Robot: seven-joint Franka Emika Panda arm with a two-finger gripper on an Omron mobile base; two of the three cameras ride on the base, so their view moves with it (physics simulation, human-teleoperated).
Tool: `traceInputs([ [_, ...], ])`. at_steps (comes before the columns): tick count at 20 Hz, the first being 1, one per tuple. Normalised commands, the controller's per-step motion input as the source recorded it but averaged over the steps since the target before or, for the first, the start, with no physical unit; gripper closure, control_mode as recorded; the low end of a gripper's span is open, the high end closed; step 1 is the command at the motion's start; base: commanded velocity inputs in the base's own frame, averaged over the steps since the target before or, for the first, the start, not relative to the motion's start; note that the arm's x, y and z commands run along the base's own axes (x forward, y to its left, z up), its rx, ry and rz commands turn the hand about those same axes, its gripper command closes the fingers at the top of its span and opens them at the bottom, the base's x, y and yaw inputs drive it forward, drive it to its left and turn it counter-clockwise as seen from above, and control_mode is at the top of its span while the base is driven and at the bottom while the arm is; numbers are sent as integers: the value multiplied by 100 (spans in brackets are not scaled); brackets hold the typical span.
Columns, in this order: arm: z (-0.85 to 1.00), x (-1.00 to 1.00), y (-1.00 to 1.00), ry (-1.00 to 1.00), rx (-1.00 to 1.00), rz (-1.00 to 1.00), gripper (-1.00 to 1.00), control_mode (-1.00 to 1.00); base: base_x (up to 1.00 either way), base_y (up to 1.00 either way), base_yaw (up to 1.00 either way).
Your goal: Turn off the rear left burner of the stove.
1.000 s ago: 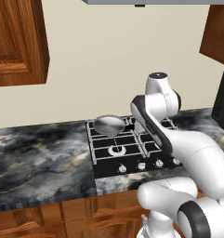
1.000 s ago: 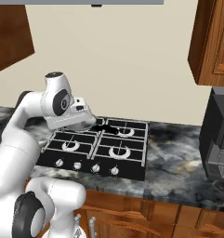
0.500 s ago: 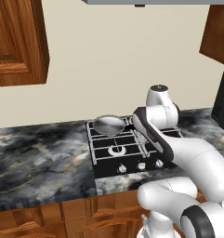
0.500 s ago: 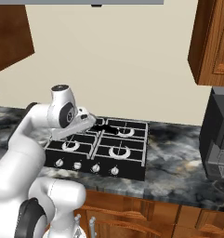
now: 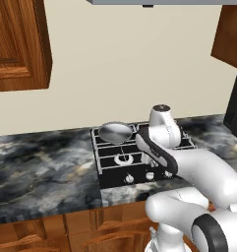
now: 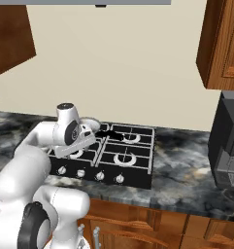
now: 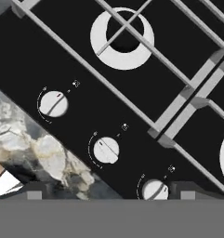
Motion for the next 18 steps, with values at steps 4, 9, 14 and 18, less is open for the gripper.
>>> traceInputs([
  [4,-52,14,14,11,1,3,-100,-100,0,0,0],
  [9,-57,15,6,7,2,2,-100,-100,0,0,0],
  [14,-33,45,0,7,-1,0,-100,-100,0,0,0],
  [18,-11,28,0,18,-3,0,-100,-100,0,0,0],
])
